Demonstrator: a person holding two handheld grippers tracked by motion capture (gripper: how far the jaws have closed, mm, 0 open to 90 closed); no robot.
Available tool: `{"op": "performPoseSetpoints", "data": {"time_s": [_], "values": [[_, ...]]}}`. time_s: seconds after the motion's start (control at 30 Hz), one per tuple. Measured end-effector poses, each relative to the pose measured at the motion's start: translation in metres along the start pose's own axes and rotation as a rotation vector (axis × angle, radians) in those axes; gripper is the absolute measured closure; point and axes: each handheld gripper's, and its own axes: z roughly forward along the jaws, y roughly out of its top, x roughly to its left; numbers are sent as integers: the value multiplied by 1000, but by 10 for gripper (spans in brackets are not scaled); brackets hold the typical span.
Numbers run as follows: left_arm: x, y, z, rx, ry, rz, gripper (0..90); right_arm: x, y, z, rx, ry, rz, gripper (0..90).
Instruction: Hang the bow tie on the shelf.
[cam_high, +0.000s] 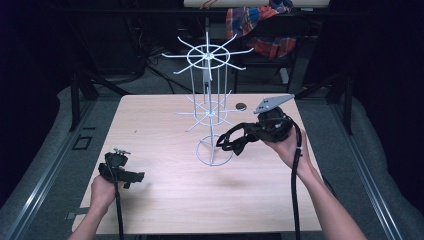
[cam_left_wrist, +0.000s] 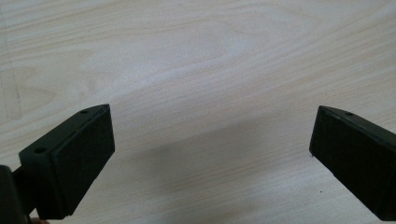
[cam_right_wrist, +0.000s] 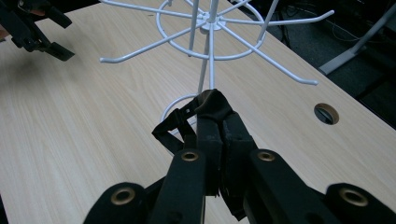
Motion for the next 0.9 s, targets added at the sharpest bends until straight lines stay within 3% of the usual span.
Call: {"op": "performPoseSetpoints", "data": {"time_s": [0.43, 0.9], "values": [[0, 0, 0, 1, -1, 0, 1, -11, 7, 12, -13, 16, 15, 882], [0, 0, 1, 6, -3, 5, 1, -21, 3, 20, -9, 26, 47, 882]]}}
